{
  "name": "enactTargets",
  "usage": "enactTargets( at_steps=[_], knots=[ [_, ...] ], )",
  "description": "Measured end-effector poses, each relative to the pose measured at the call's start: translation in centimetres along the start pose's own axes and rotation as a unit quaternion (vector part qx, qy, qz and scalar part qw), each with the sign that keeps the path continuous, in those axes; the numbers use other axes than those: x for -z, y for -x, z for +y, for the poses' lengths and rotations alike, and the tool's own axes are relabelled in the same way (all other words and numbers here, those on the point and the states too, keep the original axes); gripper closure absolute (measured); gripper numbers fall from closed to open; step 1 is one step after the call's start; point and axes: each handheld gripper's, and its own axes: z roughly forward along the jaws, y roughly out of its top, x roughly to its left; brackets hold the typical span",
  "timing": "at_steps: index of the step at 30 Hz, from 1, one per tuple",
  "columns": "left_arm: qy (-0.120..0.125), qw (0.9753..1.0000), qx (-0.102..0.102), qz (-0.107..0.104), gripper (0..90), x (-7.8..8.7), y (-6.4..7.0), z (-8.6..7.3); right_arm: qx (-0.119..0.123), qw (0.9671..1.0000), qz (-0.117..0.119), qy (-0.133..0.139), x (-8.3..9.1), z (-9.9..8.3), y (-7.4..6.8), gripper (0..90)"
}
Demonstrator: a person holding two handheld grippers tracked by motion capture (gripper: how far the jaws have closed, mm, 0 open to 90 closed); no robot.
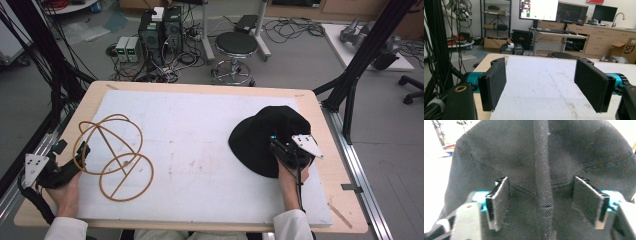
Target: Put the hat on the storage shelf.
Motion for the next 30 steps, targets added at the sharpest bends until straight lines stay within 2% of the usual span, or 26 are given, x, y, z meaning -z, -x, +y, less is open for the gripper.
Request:
enactTargets(
  at_steps=[2, 3, 4, 6, 7, 8, 10, 11, 19, 30],
  knots=[
    [0.001, 1.0000, 0.000, 0.000, 26.1, 0.02, 0.01, 0.01, -0.014, 0.9999, -0.002, 0.001, 0.24, 0.09, -0.01, 42.9],
    [0.002, 1.0000, 0.000, 0.000, 26.1, 0.03, 0.02, 0.02, -0.045, 0.9990, 0.002, 0.000, 0.40, 0.14, 0.32, 52.8],
    [0.003, 1.0000, 0.000, 0.000, 26.1, 0.04, 0.03, 0.03, -0.045, 0.9990, 0.002, 0.000, 0.40, 0.14, 0.32, 52.8],
    [0.003, 1.0000, 0.000, 0.000, 26.1, 0.05, 0.04, 0.03, -0.069, 0.9975, 0.014, -0.007, 0.46, 0.16, 0.62, 63.7],
    [0.002, 1.0000, 0.000, -0.001, 26.1, 0.05, 0.04, 0.03, -0.064, 0.9978, 0.017, -0.005, 0.53, 0.19, 0.43, 77.5],
    [0.002, 1.0000, 0.000, -0.001, 26.1, 0.04, 0.05, 0.03, -0.064, 0.9978, 0.017, -0.005, 0.53, 0.19, 0.43, 77.5],
    [0.003, 1.0000, 0.000, -0.001, 26.1, 0.04, 0.05, 0.04, -0.051, 0.9987, 0.010, 0.000, 0.72, 0.28, 0.02, 83.5],
    [0.003, 1.0000, 0.000, -0.001, 26.1, 0.03, 0.05, 0.04, -0.042, 0.9991, 0.006, 0.002, 0.81, 0.32, -0.08, 84.8],
    [0.003, 1.0000, 0.001, -0.001, 26.1, 0.02, 0.01, 0.03, -0.028, 0.9996, -0.002, 0.003, 0.93, 0.36, -0.31, 85.3],
    [0.001, 1.0000, 0.001, -0.003, 26.1, -0.01, 0.03, 0.00, -0.029, 0.9995, -0.003, 0.010, 1.11, 0.47, -0.23, 85.5]
  ],
)
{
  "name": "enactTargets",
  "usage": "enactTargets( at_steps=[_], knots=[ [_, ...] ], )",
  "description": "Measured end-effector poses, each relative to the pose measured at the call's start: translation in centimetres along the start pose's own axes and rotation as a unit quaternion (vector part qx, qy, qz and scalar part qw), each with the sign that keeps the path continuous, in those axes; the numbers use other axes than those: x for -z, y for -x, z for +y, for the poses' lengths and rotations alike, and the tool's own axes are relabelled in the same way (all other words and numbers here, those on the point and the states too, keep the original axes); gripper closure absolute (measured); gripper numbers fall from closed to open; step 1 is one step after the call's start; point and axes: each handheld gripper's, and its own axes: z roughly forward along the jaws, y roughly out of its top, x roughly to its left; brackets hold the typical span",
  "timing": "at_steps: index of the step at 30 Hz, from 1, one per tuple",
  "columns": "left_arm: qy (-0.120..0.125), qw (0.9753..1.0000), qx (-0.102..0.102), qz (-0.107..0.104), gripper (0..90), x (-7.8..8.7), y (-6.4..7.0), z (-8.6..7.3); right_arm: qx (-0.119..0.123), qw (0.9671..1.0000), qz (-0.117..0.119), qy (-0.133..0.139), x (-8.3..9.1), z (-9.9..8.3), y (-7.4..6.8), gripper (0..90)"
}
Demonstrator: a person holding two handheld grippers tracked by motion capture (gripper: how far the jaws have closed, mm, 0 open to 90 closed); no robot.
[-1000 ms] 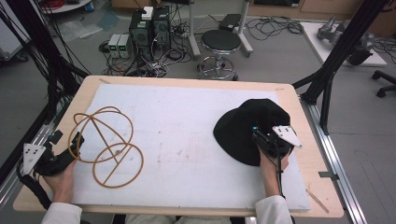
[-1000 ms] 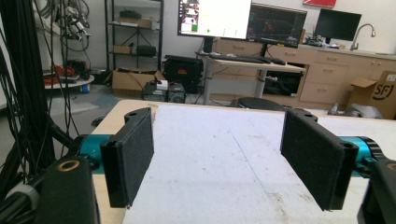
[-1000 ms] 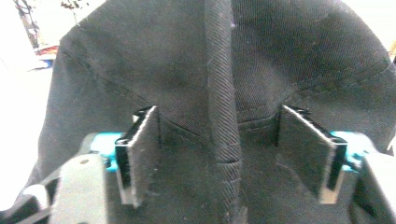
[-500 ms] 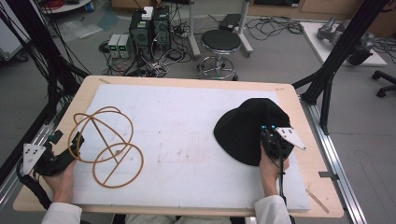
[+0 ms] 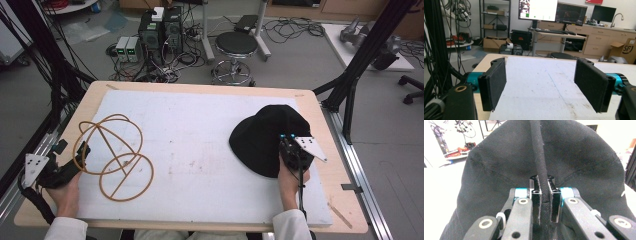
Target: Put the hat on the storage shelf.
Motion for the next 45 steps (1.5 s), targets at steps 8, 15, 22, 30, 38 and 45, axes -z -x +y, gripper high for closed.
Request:
enactTargets(
  at_steps=[8, 15, 22, 30, 38, 45],
  knots=[
    [0.000, 1.0000, 0.000, 0.001, 26.1, 0.0, -0.1, 0.0, 0.019, 0.9992, 0.015, 0.030, 0.6, 0.3, -0.6, 85.6],
    [-0.001, 1.0000, 0.000, 0.000, 26.1, 0.0, 0.0, 0.0, -0.001, 0.9981, 0.018, 0.059, 1.3, 0.9, -0.5, 85.8],
    [-0.001, 1.0000, 0.000, -0.001, 26.1, -0.1, 0.0, 0.0, -0.025, 0.9953, 0.027, 0.089, 2.3, 1.9, -0.6, 85.8],
    [0.000, 1.0000, 0.000, -0.002, 26.1, -0.1, 0.1, 0.0, -0.021, 0.9889, 0.054, 0.136, 3.7, 3.9, -1.7, 85.7],
    [0.001, 1.0000, -0.001, 0.000, 26.1, 0.1, 0.2, 0.0, -0.016, 0.9825, 0.087, 0.164, 4.8, 6.0, -3.4, 85.8],
    [0.001, 1.0000, 0.000, -0.002, 26.1, 0.0, 0.3, 0.0, -0.029, 0.9778, 0.109, 0.176, 4.9, 6.9, -4.2, 85.8]
  ],
)
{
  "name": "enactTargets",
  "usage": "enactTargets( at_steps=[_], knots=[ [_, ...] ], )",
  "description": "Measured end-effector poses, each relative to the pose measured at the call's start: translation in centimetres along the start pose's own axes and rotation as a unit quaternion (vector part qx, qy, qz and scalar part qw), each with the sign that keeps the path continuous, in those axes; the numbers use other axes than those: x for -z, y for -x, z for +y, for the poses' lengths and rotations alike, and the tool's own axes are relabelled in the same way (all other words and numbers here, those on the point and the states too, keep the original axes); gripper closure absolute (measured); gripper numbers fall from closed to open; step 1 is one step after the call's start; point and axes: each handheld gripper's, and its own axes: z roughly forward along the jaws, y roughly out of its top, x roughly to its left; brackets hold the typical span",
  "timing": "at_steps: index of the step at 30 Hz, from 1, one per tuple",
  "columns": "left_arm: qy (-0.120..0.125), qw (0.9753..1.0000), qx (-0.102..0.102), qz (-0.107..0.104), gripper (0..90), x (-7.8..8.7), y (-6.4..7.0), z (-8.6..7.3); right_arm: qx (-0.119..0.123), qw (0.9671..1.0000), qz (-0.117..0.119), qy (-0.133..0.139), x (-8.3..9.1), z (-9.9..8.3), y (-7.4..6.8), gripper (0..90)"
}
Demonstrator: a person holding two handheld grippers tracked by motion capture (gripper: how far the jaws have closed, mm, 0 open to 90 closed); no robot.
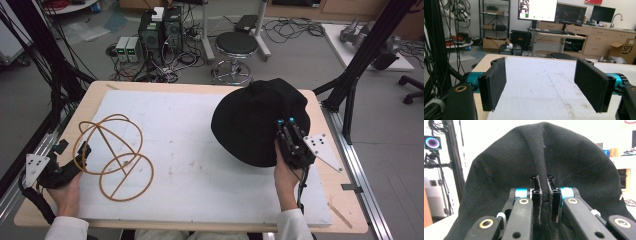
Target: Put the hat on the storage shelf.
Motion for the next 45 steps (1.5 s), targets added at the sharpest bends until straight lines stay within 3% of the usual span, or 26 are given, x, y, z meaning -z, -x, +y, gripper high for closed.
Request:
enactTargets(
  at_steps=[6, 12, 18, 19, 21, 26, 29, 30, 32, 33, 34, 35, 45],
  knots=[
    [-0.001, 1.0000, 0.002, -0.004, 26.1, -0.2, 0.2, 0.0, 0.004, 0.9996, 0.025, 0.010, -1.0, 1.5, -1.3, 85.8],
    [0.001, 1.0000, 0.003, -0.002, 26.1, 0.0, 0.2, 0.0, 0.014, 0.9982, 0.056, 0.015, -2.8, 2.9, -3.5, 85.8],
    [0.002, 1.0000, 0.007, -0.001, 26.1, 0.0, 0.1, 0.0, 0.001, 0.9937, 0.107, 0.035, -4.5, 4.4, -6.9, 85.8],
    [0.002, 1.0000, 0.007, -0.001, 26.1, 0.0, 0.1, 0.0, 0.001, 0.9937, 0.107, 0.035, -4.5, 4.4, -6.9, 85.8],
    [0.003, 1.0000, 0.007, -0.001, 26.1, 0.1, 0.1, 0.0, -0.007, 0.9910, 0.127, 0.042, -5.1, 4.8, -8.3, 85.8],
    [0.002, 1.0000, 0.009, -0.001, 26.1, 0.1, 0.0, 0.0, -0.016, 0.9872, 0.151, 0.048, -5.9, 5.2, -9.9, 85.8],
    [0.002, 1.0000, 0.009, -0.001, 26.1, 0.1, 0.0, 0.0, -0.031, 0.9831, 0.173, 0.053, -6.6, 5.6, -11.3, 85.8],
    [0.002, 1.0000, 0.009, -0.001, 26.1, 0.1, 0.0, 0.0, -0.031, 0.9831, 0.173, 0.053, -6.6, 5.6, -11.3, 85.8],
    [0.002, 1.0000, 0.009, -0.001, 26.1, 0.1, 0.0, 0.0, -0.048, 0.9795, 0.187, 0.058, -7.1, 5.6, -12.3, 85.8],
    [0.003, 1.0000, 0.008, -0.001, 26.1, 0.1, 0.0, 0.0, -0.048, 0.9795, 0.187, 0.058, -7.1, 5.6, -12.3, 85.8],
    [0.002, 1.0000, 0.007, -0.001, 26.1, 0.2, 0.0, 0.0, -0.057, 0.9771, 0.196, 0.060, -7.5, 5.6, -12.9, 85.8],
    [0.002, 1.0000, 0.007, -0.001, 26.1, 0.1, 0.0, 0.0, -0.057, 0.9771, 0.196, 0.060, -7.5, 5.6, -12.9, 85.8],
    [0.003, 1.0000, 0.008, 0.001, 26.1, 0.2, -0.1, 0.0, -0.089, 0.9608, 0.256, 0.059, -9.3, 5.0, -16.7, 85.8]
  ],
)
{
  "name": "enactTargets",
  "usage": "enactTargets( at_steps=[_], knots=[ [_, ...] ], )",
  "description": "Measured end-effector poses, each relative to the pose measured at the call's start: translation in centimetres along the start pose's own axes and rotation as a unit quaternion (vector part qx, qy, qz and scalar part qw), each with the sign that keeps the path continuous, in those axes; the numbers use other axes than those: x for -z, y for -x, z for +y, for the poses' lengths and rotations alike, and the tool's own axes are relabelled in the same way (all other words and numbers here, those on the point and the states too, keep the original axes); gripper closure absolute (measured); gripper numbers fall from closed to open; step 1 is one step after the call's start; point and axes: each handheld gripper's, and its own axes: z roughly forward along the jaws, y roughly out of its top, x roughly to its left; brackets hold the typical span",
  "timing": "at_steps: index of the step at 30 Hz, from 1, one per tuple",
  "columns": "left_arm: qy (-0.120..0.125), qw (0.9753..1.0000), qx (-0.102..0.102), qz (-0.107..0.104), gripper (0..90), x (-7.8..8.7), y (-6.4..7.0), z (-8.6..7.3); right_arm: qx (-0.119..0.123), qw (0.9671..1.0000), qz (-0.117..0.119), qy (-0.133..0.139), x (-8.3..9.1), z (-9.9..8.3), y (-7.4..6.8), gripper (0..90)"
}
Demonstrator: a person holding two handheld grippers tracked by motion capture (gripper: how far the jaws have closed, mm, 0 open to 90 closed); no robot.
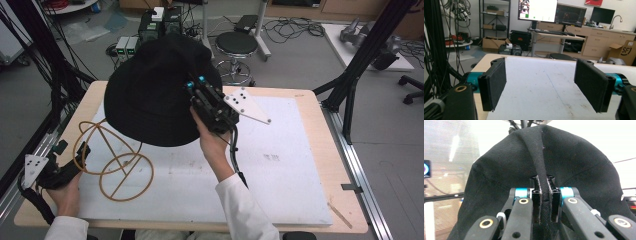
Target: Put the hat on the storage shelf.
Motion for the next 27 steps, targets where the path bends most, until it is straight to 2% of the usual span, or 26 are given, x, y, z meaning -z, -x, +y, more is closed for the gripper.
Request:
enactTargets(
  at_steps=[6, 12, 19, 27],
  knots=[
    [0.001, 1.0000, 0.001, 0.001, 26.1, 0.1, -0.1, 0.0, -0.017, 0.9993, 0.035, 0.000, -1.4, -0.8, -1.7, 85.8],
    [-0.001, 1.0000, 0.001, 0.001, 26.1, 0.2, -0.2, 0.0, -0.030, 0.9974, 0.064, -0.009, -2.0, -1.4, -3.2, 85.8],
    [0.000, 1.0000, -0.001, 0.002, 26.1, 0.2, -0.1, 0.0, -0.041, 0.9936, 0.103, -0.023, -2.7, -2.4, -4.9, 85.7],
    [-0.001, 1.0000, -0.002, 0.002, 26.1, 0.1, -0.2, 0.0, -0.039, 0.9895, 0.130, -0.051, -3.6, -3.9, -6.8, 85.7]
  ],
)
